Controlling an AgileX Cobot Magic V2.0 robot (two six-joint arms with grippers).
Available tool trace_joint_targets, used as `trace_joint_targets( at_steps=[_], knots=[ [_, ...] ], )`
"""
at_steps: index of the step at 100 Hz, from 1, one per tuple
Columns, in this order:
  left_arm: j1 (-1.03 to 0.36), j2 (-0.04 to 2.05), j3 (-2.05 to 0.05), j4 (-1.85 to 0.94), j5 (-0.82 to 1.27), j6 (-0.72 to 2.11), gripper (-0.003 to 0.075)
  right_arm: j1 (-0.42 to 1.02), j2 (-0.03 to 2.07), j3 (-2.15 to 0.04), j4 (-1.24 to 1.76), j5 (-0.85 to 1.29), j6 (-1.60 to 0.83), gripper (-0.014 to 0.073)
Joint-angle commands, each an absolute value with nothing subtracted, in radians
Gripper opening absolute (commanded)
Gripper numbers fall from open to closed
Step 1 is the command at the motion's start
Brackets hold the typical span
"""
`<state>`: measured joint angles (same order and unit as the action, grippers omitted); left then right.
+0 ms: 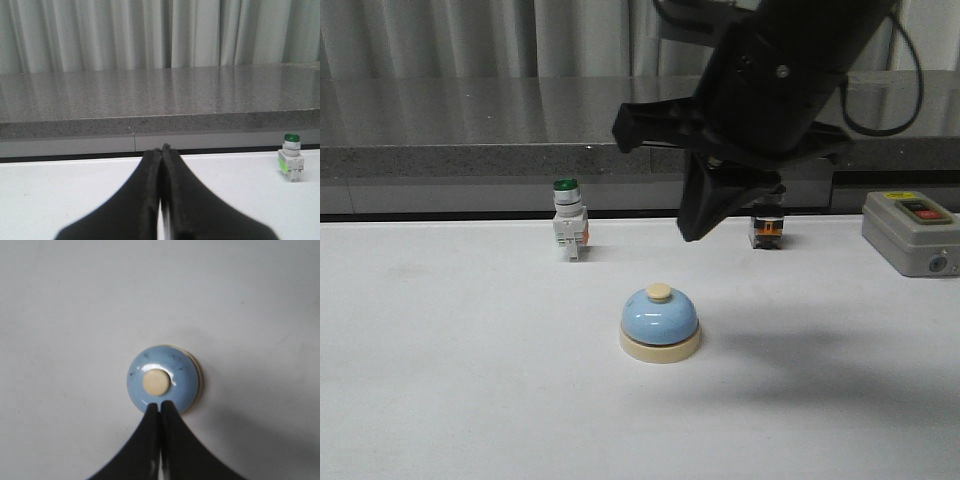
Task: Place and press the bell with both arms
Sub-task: 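Move the closed right gripper above the bell's cream button, then press down on the bell button with the closed right gripper tips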
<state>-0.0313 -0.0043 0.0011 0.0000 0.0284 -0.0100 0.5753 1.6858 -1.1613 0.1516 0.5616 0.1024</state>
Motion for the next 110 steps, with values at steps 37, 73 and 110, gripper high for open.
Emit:
trace_joint_targets(
  at_steps=[37,73,110],
  knots=[
    [-0.028,-0.035,0.043,-0.007,-0.059,-0.018,-0.002,0.586,1.811,-1.351,0.159,0.615,0.087,-0.006],
    [-0.028,-0.035,0.043,-0.007,-0.059,-0.018,-0.002,0.586,1.892,-1.354,0.159,0.649,0.087,-0.006],
    [-0.028,-0.035,0.043,-0.007,-0.059,-0.018,-0.002,0.583,1.791,-1.356,0.115,0.663,0.086,-0.006]
  ],
)
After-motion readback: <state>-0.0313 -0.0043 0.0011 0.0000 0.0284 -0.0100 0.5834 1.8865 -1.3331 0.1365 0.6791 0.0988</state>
